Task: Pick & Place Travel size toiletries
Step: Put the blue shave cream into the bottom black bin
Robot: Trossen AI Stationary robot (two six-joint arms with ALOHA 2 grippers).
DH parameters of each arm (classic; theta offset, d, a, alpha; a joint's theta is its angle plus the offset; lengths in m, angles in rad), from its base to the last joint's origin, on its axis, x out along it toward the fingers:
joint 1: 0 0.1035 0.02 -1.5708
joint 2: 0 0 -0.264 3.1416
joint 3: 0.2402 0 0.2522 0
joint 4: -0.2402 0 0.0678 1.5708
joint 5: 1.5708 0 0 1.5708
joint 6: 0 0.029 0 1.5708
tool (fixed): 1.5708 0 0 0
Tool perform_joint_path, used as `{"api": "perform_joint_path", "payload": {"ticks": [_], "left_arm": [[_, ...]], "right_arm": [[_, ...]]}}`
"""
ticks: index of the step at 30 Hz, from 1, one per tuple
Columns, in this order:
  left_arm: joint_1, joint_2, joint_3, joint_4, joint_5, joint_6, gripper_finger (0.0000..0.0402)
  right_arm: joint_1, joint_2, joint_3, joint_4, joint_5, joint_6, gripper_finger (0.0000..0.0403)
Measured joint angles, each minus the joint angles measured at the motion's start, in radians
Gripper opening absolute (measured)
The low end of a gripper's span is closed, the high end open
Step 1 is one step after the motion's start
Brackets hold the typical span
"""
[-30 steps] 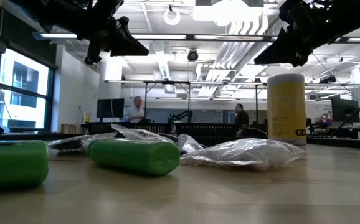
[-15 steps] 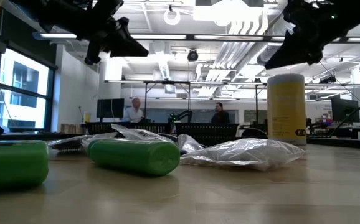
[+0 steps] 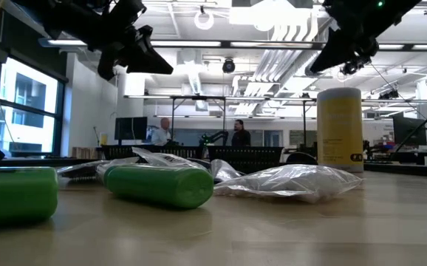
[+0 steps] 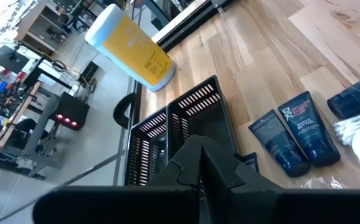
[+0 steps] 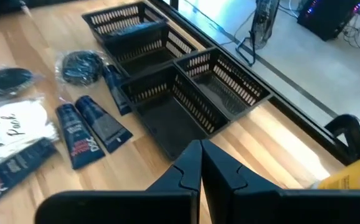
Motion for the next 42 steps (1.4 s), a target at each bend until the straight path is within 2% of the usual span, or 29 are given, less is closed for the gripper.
{"api": "perform_joint_path", "payload": {"ticks": [6,18,21,28,42], "left_arm": [[0.0,0.0,0.0,-0.008,0.0,0.0,0.0],[0.001,0.0,0.0,0.004,0.004,-0.003,0.0],[0.001,0.0,-0.003,0.01,0.005,-0.003,0.0],[0.001,0.0,-0.088,0.165,0.023,-0.018,0.0],[0.001,-0.001,-0.094,0.169,0.043,-0.029,0.0]], "right_arm": [[-0.066,0.056,0.0,0.03,-0.105,0.036,0.0002],[-0.111,0.189,0.0,0.224,-0.21,-0.046,0.0002],[-0.123,0.2,0.021,0.228,-0.212,-0.049,0.0002],[-0.125,0.199,0.116,0.225,-0.24,-0.093,0.0002],[-0.125,0.239,0.136,0.25,-0.266,-0.13,0.0002]]}}
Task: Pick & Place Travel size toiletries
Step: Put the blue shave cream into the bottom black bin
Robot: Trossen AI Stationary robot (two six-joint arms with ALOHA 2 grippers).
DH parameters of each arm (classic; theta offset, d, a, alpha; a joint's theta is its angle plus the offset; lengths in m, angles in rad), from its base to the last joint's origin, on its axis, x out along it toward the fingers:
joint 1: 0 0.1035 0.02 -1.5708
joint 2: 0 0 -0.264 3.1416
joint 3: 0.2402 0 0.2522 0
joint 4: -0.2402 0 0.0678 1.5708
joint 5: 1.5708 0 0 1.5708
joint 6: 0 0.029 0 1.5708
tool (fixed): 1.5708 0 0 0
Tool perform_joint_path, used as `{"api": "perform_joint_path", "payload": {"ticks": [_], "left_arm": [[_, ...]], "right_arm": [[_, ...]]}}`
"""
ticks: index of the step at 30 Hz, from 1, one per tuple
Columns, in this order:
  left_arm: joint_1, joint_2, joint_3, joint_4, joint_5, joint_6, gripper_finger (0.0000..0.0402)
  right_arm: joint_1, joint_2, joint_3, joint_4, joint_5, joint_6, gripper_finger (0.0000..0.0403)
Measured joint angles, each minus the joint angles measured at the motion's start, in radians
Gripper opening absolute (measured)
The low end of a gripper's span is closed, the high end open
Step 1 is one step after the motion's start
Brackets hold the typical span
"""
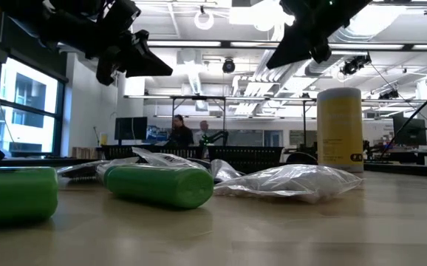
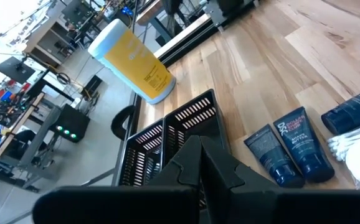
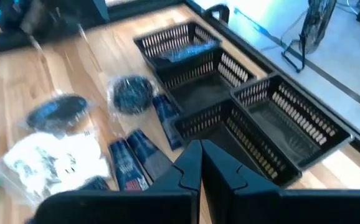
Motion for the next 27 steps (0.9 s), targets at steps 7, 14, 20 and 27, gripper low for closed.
{"api": "perform_joint_path", "payload": {"ticks": [7,14,20,27], "left_arm": [[0.0,0.0,0.0,0.0,0.0,0.002,0.0],[0.0,0.0,-0.001,-0.001,0.001,0.033,0.0],[0.0,0.0,-0.001,-0.01,0.0,0.061,0.0],[0.0,0.0,-0.001,-0.031,0.0,0.056,0.0]], "right_arm": [[0.0,0.018,0.001,0.018,-0.009,-0.044,0.0002],[0.0,0.016,0.001,0.019,-0.077,-0.053,0.0002],[-0.006,0.016,0.001,-0.04,-0.216,-0.126,0.0002],[-0.006,0.028,0.001,-0.04,-0.293,-0.086,0.0002]]}}
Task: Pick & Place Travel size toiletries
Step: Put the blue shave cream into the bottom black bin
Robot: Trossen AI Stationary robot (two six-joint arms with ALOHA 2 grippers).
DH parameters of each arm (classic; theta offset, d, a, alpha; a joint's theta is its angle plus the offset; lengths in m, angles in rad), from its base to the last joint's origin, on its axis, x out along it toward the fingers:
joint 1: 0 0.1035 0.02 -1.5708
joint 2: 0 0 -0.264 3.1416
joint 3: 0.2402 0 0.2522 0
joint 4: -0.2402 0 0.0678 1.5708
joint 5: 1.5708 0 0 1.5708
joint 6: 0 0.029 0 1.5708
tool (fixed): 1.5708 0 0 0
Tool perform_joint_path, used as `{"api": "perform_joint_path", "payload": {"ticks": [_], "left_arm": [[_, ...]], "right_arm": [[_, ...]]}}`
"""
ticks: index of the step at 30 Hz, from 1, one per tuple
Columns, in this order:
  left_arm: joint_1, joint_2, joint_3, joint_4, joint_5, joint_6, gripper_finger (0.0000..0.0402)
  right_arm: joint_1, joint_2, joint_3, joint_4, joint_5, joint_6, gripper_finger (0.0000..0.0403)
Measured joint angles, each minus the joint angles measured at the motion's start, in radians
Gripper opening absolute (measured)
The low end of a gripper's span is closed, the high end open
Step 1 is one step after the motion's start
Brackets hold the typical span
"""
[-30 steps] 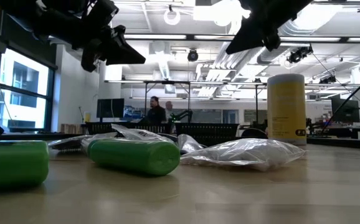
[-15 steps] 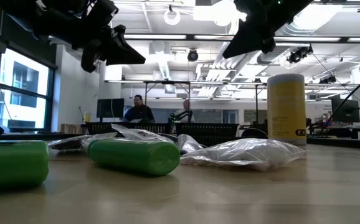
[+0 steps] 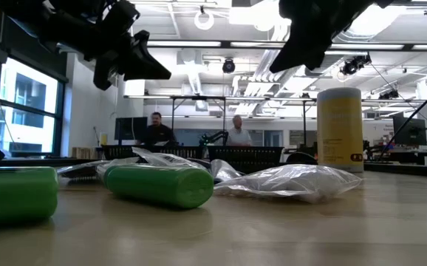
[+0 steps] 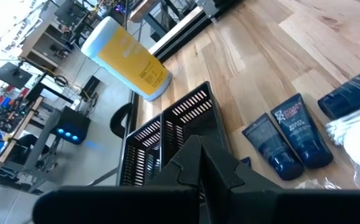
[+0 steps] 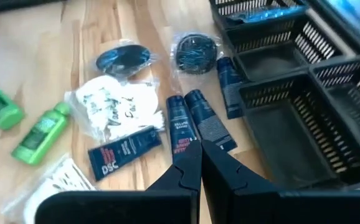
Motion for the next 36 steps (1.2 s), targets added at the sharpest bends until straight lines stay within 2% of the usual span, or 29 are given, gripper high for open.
{"api": "perform_joint_path", "payload": {"ticks": [4,13,18,23,27,30,33,36], "left_arm": [[0.0,0.0,0.0,-0.016,0.0,0.0,0.0],[0.0,0.0,0.0,-0.021,-0.005,0.0,0.0],[0.0,0.0,0.0,-0.015,-0.006,0.0,0.0],[0.0,0.0,0.0,-0.015,-0.006,0.0,0.0],[0.0,0.0,0.0,-0.014,-0.006,-0.001,0.0],[0.0,0.0,0.0,-0.014,-0.006,-0.001,0.0],[0.0,0.0,0.0,-0.014,-0.006,-0.001,0.0],[0.0,0.0,0.0,-0.014,-0.007,-0.001,0.0]], "right_arm": [[0.0,0.003,-0.001,0.013,-0.045,0.007,0.0002],[0.0,0.026,0.0,0.095,0.02,-0.035,0.0002],[0.0,0.029,-0.001,0.098,0.004,0.009,0.0002],[0.0,0.029,-0.001,0.093,-0.058,0.017,0.0002],[0.0,0.029,-0.001,0.113,-0.051,0.042,0.0005],[-0.001,0.029,-0.001,0.115,-0.057,0.065,0.0024],[-0.028,0.029,-0.001,0.114,-0.154,0.162,0.0065],[-0.061,0.029,-0.001,0.112,-0.267,0.302,0.0123]]}}
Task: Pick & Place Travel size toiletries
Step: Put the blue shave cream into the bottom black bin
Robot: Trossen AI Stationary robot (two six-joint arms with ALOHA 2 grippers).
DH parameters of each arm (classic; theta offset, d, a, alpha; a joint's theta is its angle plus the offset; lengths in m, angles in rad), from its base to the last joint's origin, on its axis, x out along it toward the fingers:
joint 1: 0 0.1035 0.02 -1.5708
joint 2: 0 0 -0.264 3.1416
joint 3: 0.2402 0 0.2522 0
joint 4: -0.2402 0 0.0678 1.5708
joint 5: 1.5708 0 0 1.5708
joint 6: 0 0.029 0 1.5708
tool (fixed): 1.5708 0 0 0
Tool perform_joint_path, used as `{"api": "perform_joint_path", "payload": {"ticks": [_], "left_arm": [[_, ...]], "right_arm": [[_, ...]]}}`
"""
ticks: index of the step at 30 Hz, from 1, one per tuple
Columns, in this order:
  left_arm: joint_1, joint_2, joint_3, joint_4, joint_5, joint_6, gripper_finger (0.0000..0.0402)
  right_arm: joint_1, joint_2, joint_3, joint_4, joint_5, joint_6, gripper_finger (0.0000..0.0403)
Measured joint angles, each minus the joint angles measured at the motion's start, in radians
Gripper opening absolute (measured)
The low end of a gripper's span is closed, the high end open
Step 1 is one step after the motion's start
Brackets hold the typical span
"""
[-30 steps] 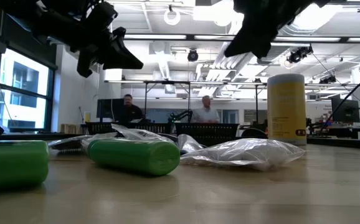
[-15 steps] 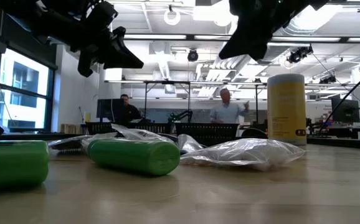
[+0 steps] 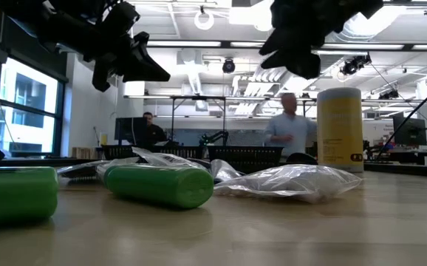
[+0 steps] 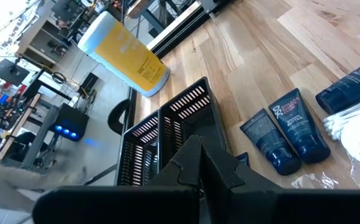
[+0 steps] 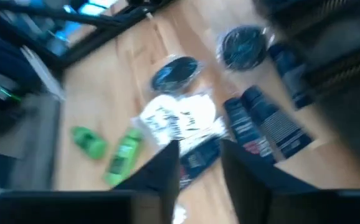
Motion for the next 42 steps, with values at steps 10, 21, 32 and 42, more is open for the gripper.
{"api": "perform_joint_path", "payload": {"ticks": [10,21,32,42], "left_arm": [[0.0,0.0,0.0,0.0,0.0,-0.005,0.0],[0.0,0.0,0.0,-0.001,0.016,-0.037,0.0],[0.0,0.0,0.0,-0.002,0.02,-0.036,0.0],[0.0,0.0,0.0,-0.033,0.019,-0.035,0.0]], "right_arm": [[0.03,0.0,0.0,0.121,0.126,0.126,0.0246],[0.17,0.0,0.0,0.343,0.081,0.002,0.0248],[0.296,0.027,0.067,0.357,0.388,0.126,0.0248],[0.313,0.315,0.456,0.007,0.421,0.044,0.0248]]}}
